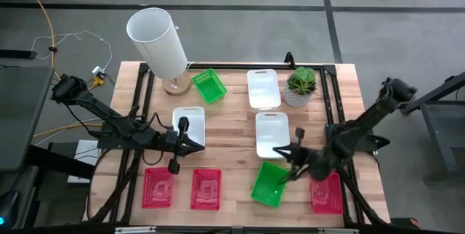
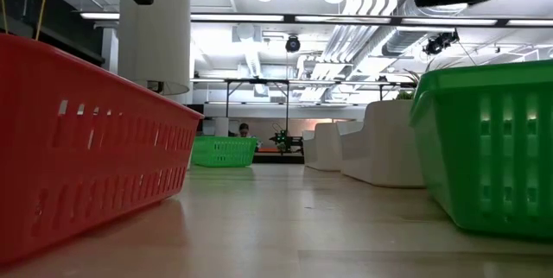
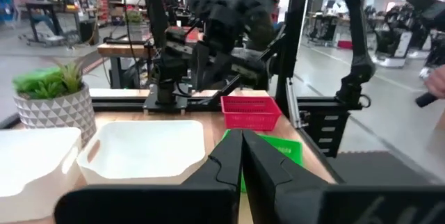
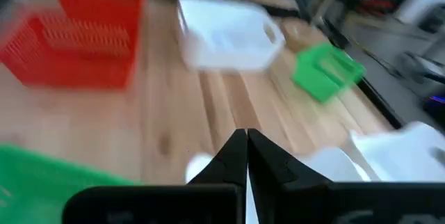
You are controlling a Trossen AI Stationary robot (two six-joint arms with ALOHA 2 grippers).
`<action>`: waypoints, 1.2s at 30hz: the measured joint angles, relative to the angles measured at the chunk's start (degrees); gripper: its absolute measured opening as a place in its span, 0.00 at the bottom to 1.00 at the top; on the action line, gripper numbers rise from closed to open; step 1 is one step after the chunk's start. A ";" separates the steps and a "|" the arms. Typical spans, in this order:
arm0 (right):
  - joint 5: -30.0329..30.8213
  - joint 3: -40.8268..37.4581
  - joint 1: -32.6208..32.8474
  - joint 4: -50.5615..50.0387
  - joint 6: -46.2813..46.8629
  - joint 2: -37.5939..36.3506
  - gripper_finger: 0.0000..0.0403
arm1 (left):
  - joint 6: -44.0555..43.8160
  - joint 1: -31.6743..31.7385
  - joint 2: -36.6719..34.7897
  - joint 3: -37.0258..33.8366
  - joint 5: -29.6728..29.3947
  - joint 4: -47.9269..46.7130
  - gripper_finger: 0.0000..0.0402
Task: Stack baskets by color
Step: Stack the top green bin on the bottom green bin
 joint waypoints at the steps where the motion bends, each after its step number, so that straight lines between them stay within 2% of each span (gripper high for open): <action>1: -1.42 -4.04 -0.65 7.38 -3.16 -2.51 0.00 | 0.91 0.00 0.00 0.00 -0.25 0.02 0.00; 4: -6.73 -15.28 -4.17 30.04 -11.13 -7.26 0.00 | 2.18 0.02 0.00 0.00 -1.52 0.04 0.00; 6: -12.41 -20.32 -7.46 43.30 -15.61 -7.89 0.00 | 2.45 0.12 0.00 0.00 -2.68 0.04 0.00; 8: -18.16 -22.84 -10.07 52.32 -18.72 -7.42 0.00 | 3.36 0.17 0.00 0.00 -4.18 0.03 0.00; 10: -22.26 -23.36 -11.92 56.09 -21.32 -6.50 0.00 | 4.44 0.20 -0.01 0.00 -4.98 0.05 0.00; 13: -25.44 -21.49 -13.34 56.54 -24.11 -5.32 0.00 | 5.72 0.20 0.00 0.00 -5.24 0.17 0.00; 17: -26.45 -16.10 -14.11 54.37 -25.83 -4.51 0.00 | 5.77 0.20 -0.02 0.00 -5.47 0.82 0.00; 20: -26.74 -11.48 -14.31 48.39 -27.81 -4.51 0.00 | 4.92 0.12 -0.02 0.00 -5.55 0.90 0.00; 24: -28.61 -7.15 -14.47 37.75 -25.19 -4.51 0.00 | 4.45 -0.85 -0.01 0.00 -5.14 0.87 0.00; 36: -28.08 -6.62 -14.45 34.58 -22.68 -4.48 0.00 | 4.68 -1.38 -0.02 0.00 -5.64 0.86 0.00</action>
